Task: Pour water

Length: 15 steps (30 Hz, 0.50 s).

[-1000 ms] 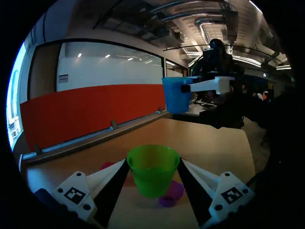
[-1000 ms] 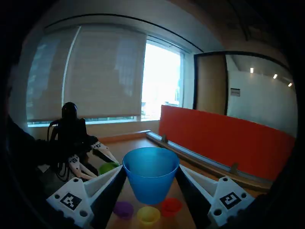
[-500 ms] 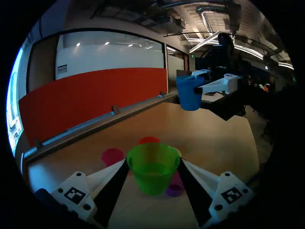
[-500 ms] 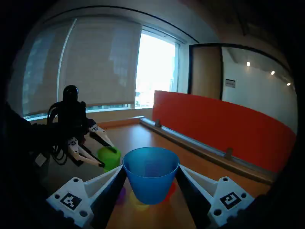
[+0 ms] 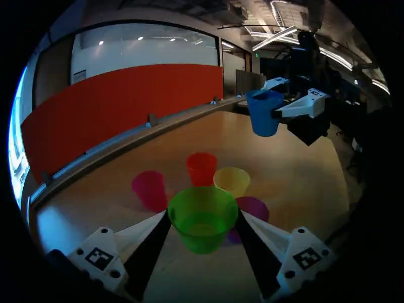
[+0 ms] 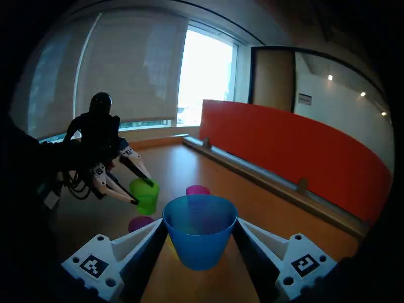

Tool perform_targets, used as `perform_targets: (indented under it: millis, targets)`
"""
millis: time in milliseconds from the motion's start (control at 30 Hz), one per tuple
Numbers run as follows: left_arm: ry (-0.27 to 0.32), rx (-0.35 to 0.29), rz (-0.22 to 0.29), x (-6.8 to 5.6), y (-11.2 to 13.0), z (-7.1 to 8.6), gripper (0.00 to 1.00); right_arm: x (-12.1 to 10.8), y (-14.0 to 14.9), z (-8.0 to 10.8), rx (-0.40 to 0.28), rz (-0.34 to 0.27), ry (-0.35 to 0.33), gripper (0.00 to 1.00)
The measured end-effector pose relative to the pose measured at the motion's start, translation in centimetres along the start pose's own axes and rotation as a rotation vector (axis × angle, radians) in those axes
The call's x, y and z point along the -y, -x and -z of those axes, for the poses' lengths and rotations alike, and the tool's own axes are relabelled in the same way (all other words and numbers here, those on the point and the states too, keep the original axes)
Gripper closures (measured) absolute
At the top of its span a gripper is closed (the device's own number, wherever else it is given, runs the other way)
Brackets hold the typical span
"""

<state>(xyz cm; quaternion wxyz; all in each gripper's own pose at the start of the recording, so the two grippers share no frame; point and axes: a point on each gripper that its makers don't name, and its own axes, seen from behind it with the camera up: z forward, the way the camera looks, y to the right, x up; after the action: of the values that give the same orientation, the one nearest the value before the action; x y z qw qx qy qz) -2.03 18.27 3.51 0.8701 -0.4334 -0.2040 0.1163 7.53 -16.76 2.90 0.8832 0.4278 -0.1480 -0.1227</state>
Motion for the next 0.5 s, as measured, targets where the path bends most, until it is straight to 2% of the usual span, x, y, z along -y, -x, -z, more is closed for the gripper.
perform_targets:
  millis: [300, 500]
  targets:
    - [0.021, 0.124, 0.010, 0.1, 3.3, -1.4, 0.13, -0.7, 1.0, -0.1, 0.010, -0.008, 0.005, 0.11]
    - [0.027, 0.176, -0.002, 0.2, 4.8, -2.1, 0.13, -0.9, 1.5, -0.2, 0.014, -0.016, 0.005, 0.11]
